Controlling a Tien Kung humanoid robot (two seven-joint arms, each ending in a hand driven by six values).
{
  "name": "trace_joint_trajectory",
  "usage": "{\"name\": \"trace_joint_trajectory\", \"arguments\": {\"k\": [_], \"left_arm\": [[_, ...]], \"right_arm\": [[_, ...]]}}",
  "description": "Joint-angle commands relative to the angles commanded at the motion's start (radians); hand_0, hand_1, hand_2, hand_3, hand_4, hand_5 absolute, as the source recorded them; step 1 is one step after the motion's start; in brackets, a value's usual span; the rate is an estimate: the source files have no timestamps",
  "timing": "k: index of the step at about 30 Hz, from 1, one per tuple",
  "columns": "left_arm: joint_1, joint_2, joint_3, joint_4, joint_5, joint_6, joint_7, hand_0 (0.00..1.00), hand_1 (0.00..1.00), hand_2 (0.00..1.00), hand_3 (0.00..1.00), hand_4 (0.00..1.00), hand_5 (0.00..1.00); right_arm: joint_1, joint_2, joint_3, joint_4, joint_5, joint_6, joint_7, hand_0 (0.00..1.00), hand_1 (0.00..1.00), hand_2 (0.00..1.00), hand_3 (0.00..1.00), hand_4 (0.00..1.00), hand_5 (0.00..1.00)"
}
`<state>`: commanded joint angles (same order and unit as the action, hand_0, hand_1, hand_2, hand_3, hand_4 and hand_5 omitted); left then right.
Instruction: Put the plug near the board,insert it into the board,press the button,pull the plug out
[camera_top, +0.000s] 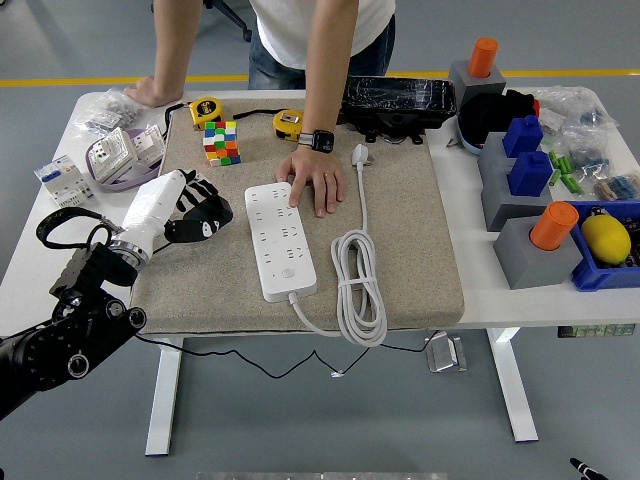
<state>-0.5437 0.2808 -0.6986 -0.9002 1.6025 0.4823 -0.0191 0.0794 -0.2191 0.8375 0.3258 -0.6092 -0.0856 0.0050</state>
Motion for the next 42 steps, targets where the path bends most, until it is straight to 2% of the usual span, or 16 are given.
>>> {"name": "trace_joint_trajectory", "arguments": {"k": [1, 6, 7, 12, 13, 18, 19, 20, 24, 25, 30, 31, 34, 36, 37, 42], "left_arm": [[0.0, -0.001, 0.002, 0.003, 0.0, -0.003, 0.004, 0.429, 0.516, 0.549, 0.571, 0.762, 0.01], [0.003, -0.003, 0.015, 0.015, 0.005, -0.015, 0.021, 0.429, 0.516, 0.549, 0.571, 0.762, 0.01], [0.003, -0.004, 0.015, 0.017, 0.005, -0.018, 0.022, 0.449, 0.612, 0.557, 0.577, 0.929, 0.163], [0.006, -0.003, 0.013, 0.021, 0.006, -0.019, 0.018, 0.449, 0.612, 0.557, 0.577, 0.929, 0.163], [0.007, -0.003, 0.012, 0.021, 0.006, -0.017, 0.015, 0.643, 0.739, 0.712, 0.735, 0.998, 0.329], [0.014, 0.001, 0.001, 0.011, -0.016, 0.001, -0.015, 0.643, 0.739, 0.712, 0.735, 0.998, 0.329], [0.017, 0.002, -0.002, 0.006, -0.022, 0.002, -0.018, 0.668, 0.764, 0.771, 0.782, 0.998, 0.396], [0.02, 0.003, -0.006, 0.001, -0.027, 0.005, -0.023, 0.668, 0.764, 0.771, 0.782, 0.998, 0.396], [0.045, 0.007, -0.042, -0.044, -0.058, 0.022, -0.06, 0.668, 0.764, 0.771, 0.782, 0.998, 0.396], [0.057, 0.009, -0.059, -0.066, -0.071, 0.019, -0.062, 0.616, 0.748, 0.745, 0.765, 0.998, 0.419], [0.124, 0.02, -0.146, -0.199, -0.235, 0.029, -0.139, 0.616, 0.748, 0.745, 0.765, 0.998, 0.419], [0.134, 0.02, -0.164, -0.224, -0.274, 0.027, -0.15, 0.446, 0.625, 0.604, 0.618, 0.941, 0.416], [0.172, 0.013, -0.235, -0.285, -0.397, 0.011, -0.171, 0.446, 0.625, 0.604, 0.618, 0.941, 0.416], [0.189, 0.006, -0.277, -0.296, -0.481, 0.011, -0.156, 0.446, 0.625, 0.604, 0.618, 0.941, 0.416], [0.195, 0.001, -0.294, -0.294, -0.525, 0.012, -0.153, 0.438, 0.563, 0.533, 0.558, 0.838, 0.357], [0.217, -0.005, -0.345, -0.274, -0.629, 0.002, -0.138, 0.438, 0.563, 0.533, 0.558, 0.838, 0.357]], "right_arm": [[0.0, 0.0, 0.0, 0.0, 0.0, 0.0, 0.0, 0.602, 0.642, 0.64, 0.555, 0.956, 0.495], [0.0, 0.0, 0.002, 0.0, -0.001, 0.0, 0.0, 0.602, 0.642, 0.64, 0.555, 0.956, 0.495], [-0.001, 0.0, 0.002, 0.0, -0.001, 0.0, 0.0, 0.602, 0.642, 0.64, 0.555, 0.956, 0.494], [-0.001, 0.0, 0.002, 0.001, -0.002, 0.0, 0.0, 0.602, 0.642, 0.64, 0.555, 0.956, 0.494], [-0.001, 0.0, 0.002, 0.001, -0.002, 0.0, 0.0, 0.601, 0.642, 0.641, 0.555, 0.956, 0.494], [0.0, 0.0, 0.002, 0.001, -0.002, 0.0, 0.0, 0.601, 0.642, 0.641, 0.555, 0.956, 0.494], [0.0, 0.001, 0.002, 0.001, -0.002, 0.0, 0.0, 0.602, 0.642, 0.64, 0.554, 0.956, 0.493], [0.0, 0.0, 0.003, 0.001, -0.002, 0.0, 0.0, 0.602, 0.642, 0.64, 0.554, 0.956, 0.493], [0.001, 0.0, 0.004, 0.001, -0.003, 0.0, 0.0, 0.602, 0.642, 0.64, 0.554, 0.956, 0.493], [0.001, 0.0, 0.003, 0.0, -0.003, 0.0, -0.001, 0.603, 0.642, 0.64, 0.554, 0.956, 0.493], [0.001, 0.001, 0.0, -0.002, -0.001, 0.0, -0.001, 0.603, 0.642, 0.64, 0.554, 0.956, 0.493], [0.001, 0.001, 0.0, -0.002, -0.001, 0.0, -0.001, 0.601, 0.643, 0.641, 0.554, 0.956, 0.493], [0.002, 0.001, -0.003, -0.005, 0.001, -0.001, 0.0, 0.601, 0.643, 0.641, 0.554, 0.956, 0.493], [0.004, 0.0, -0.006, -0.006, 0.002, -0.001, -0.001, 0.601, 0.643, 0.641, 0.554, 0.956, 0.493], [0.005, 0.001, -0.007, -0.007, 0.004, -0.001, -0.001, 0.602, 0.642, 0.641, 0.554, 0.955, 0.493], [0.008, 0.003, -0.015, -0.012, 0.014, 0.0, -0.001, 0.602, 0.642, 0.641, 0.554, 0.955, 0.493]]}}
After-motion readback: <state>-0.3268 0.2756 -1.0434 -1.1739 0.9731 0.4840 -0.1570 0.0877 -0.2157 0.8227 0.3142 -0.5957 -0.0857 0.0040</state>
